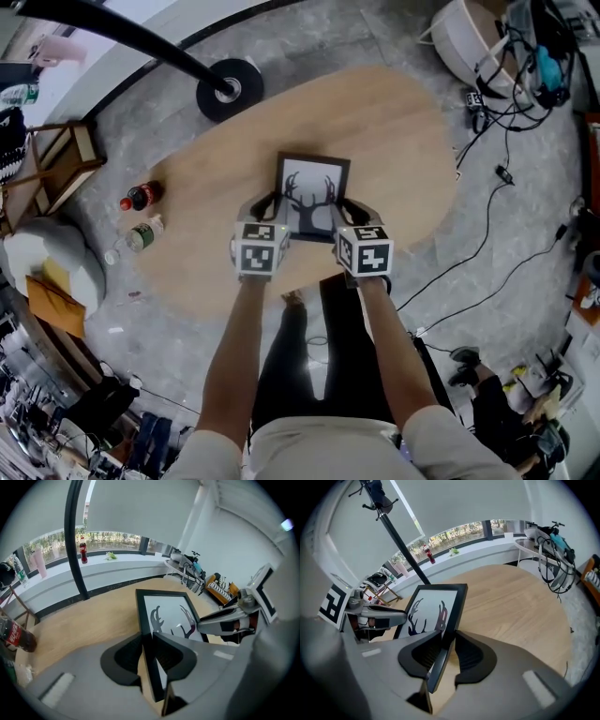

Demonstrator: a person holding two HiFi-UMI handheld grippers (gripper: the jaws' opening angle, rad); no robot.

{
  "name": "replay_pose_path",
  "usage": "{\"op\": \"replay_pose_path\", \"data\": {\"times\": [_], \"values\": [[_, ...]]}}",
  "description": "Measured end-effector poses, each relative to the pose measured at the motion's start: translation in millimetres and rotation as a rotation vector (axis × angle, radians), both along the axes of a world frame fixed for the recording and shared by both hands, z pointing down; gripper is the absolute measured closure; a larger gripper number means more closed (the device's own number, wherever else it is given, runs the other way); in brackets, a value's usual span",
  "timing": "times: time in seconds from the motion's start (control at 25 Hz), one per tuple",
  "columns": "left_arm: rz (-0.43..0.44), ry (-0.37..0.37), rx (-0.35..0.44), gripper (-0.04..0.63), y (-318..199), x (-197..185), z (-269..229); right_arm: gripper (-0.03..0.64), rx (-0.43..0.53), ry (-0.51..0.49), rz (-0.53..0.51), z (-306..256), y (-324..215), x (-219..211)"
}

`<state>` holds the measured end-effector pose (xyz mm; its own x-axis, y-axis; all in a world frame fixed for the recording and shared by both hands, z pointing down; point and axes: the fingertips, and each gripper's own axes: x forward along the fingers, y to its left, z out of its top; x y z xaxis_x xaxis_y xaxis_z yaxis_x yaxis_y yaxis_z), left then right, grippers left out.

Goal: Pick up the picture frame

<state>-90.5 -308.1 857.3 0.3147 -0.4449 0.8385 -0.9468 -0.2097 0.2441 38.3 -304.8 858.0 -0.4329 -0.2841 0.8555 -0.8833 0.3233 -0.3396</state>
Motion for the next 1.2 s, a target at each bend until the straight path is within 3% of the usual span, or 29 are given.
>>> {"op": "replay_pose_path", "data": {"times": [0.56,1.2], "values": [[-0.037,0.015,0.128,0.515,35,-4,-124,0.525,0.154,0.003,0.004,-129,28,-3],[-0.075,0.039,0.336,0.515,70,-12,-266,0.526,0.374,-0.031,-0.010,-277,62,-10]]}}
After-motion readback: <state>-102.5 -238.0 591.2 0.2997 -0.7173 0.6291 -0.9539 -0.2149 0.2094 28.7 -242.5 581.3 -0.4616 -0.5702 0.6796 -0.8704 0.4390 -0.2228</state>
